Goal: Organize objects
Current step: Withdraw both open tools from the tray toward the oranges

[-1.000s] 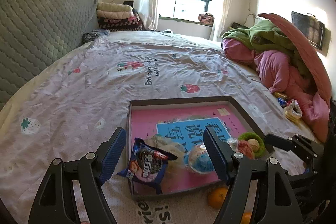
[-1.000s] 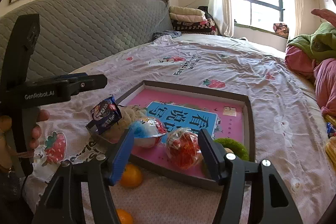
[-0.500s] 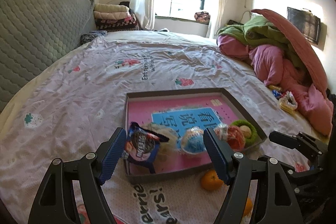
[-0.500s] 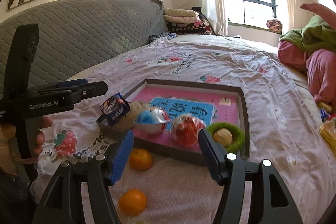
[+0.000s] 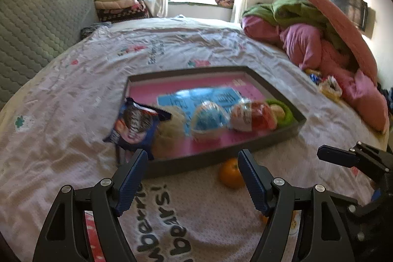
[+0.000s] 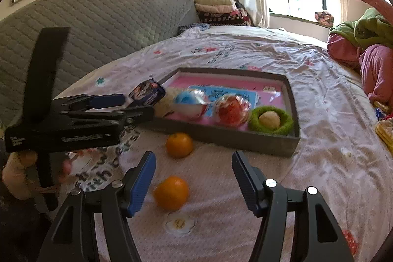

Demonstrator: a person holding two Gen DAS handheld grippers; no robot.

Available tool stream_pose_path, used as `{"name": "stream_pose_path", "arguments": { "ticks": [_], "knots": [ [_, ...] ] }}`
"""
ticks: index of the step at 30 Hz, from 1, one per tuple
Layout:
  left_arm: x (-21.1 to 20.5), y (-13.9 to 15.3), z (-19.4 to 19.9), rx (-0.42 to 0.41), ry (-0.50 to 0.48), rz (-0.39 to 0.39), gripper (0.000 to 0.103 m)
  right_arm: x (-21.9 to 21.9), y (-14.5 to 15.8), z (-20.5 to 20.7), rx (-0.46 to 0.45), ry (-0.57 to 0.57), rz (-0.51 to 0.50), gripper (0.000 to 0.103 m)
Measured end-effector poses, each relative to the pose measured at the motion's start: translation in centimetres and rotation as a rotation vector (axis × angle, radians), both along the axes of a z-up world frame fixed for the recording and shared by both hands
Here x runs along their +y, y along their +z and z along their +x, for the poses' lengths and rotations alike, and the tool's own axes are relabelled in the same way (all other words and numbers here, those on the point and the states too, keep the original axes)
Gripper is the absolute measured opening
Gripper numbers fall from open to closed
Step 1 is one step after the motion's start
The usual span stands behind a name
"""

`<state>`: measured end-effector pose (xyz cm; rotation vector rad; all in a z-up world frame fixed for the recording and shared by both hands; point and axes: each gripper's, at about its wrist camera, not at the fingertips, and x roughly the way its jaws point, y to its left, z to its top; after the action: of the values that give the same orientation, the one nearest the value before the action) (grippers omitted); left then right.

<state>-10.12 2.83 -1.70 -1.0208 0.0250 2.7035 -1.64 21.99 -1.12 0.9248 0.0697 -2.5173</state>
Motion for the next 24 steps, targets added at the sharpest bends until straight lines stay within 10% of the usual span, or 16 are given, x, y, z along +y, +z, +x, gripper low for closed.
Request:
{"name": "stream_pose_path", "arguments": {
  "ticks": [24],
  "knots": [
    [2.5,-3.8,-1.1,-0.102,-0.096,0.025,0.077,-1.7,-3.9,0.5,-0.080,0.049,0.070,0.064]
  ]
}}
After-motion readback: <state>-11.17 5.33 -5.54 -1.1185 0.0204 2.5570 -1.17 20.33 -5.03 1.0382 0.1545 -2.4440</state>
